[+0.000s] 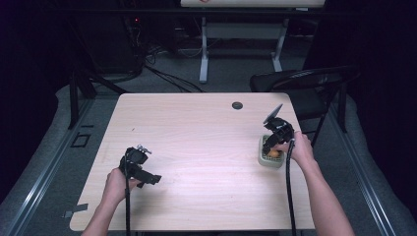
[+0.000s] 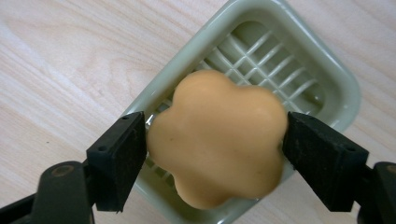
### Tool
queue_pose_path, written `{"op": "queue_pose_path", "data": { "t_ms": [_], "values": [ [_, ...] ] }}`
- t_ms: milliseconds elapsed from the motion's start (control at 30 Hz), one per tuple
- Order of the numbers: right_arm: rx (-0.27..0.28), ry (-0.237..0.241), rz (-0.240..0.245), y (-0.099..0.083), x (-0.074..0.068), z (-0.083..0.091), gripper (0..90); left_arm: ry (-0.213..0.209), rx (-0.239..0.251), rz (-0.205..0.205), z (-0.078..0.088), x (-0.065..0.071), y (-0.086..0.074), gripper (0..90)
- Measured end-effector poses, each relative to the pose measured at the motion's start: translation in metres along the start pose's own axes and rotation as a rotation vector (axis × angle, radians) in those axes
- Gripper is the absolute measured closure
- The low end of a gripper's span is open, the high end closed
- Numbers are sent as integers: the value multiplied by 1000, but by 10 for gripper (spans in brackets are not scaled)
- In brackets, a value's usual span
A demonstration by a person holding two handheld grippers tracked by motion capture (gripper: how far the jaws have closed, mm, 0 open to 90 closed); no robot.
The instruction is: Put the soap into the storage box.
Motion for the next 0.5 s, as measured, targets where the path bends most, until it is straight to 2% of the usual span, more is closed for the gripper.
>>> {"op": "queue_pose_path", "data": {
  "t_ms": [300, 467, 500],
  "values": [
    [40, -1, -28, -13, 3, 18, 195, 2, 2, -1, 1, 0, 0, 0],
    [69, -9, -53, -28, 4, 26, 242, 2, 1, -4, 0, 1, 0, 0],
    [77, -12, -63, -35, 5, 26, 277, 1, -2, -4, 1, 1, 0, 0]
  ]
}}
Point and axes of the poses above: each handheld gripper's, and its own axes: z roughly backward along the jaws, y roughly out of its top, x roughly to its right, the point moved 1 cm from there along -z, roughly forward along the jaws, and after that the axes turned 1 degree about z, right-handed, at the moved point
